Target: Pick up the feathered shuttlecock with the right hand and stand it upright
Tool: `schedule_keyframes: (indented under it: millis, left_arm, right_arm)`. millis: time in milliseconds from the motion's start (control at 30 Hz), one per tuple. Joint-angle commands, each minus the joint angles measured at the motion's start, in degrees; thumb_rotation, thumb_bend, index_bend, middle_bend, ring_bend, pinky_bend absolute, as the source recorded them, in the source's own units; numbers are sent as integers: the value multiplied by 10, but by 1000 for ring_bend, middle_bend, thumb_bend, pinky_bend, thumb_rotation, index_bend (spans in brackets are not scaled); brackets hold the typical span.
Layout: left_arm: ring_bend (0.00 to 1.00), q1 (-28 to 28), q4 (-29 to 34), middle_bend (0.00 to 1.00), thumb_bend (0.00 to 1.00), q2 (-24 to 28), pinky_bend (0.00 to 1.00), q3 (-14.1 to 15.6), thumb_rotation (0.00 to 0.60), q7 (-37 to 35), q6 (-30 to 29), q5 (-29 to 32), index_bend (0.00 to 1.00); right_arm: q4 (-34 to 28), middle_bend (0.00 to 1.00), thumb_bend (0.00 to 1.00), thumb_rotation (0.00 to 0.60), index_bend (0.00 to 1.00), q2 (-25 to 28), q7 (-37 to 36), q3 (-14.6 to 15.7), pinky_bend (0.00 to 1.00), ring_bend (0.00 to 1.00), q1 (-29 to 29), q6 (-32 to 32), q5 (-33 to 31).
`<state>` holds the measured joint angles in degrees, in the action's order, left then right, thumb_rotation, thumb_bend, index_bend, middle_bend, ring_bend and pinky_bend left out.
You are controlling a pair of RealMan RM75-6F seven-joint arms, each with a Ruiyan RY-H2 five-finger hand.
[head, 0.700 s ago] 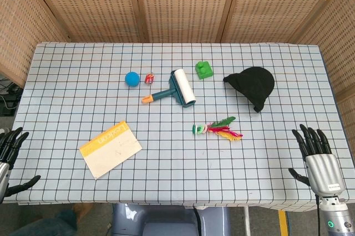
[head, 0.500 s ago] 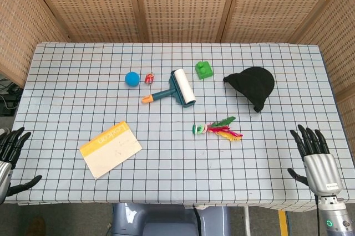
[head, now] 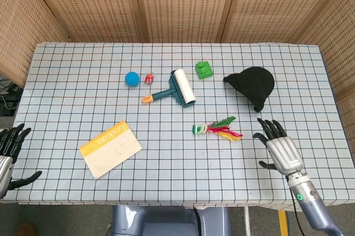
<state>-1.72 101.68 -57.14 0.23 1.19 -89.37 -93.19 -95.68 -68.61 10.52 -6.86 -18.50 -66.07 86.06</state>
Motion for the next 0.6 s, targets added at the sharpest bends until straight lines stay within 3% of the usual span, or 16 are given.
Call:
schedule_keyframes:
  millis: [33, 300, 600]
  left_arm:
    - [0, -5, 1, 0, 0, -1, 0, -6, 600, 4, 9, 14, 0]
    - [0, -17, 0, 0, 0, -3, 0, -16, 600, 10, 32, 43, 0]
    - [0, -24, 2, 0, 0, -7, 0, -18, 600, 20, 46, 54, 0]
  right_arm:
    - [16, 0, 234, 600, 429, -38, 57, -40, 0, 0, -70, 72, -66]
    - [68, 0, 411, 600, 510, -109, 136, -61, 0, 0, -118, 109, -181]
    - [131, 0, 453, 600, 527, -161, 138, -48, 0, 0, -133, 114, -213]
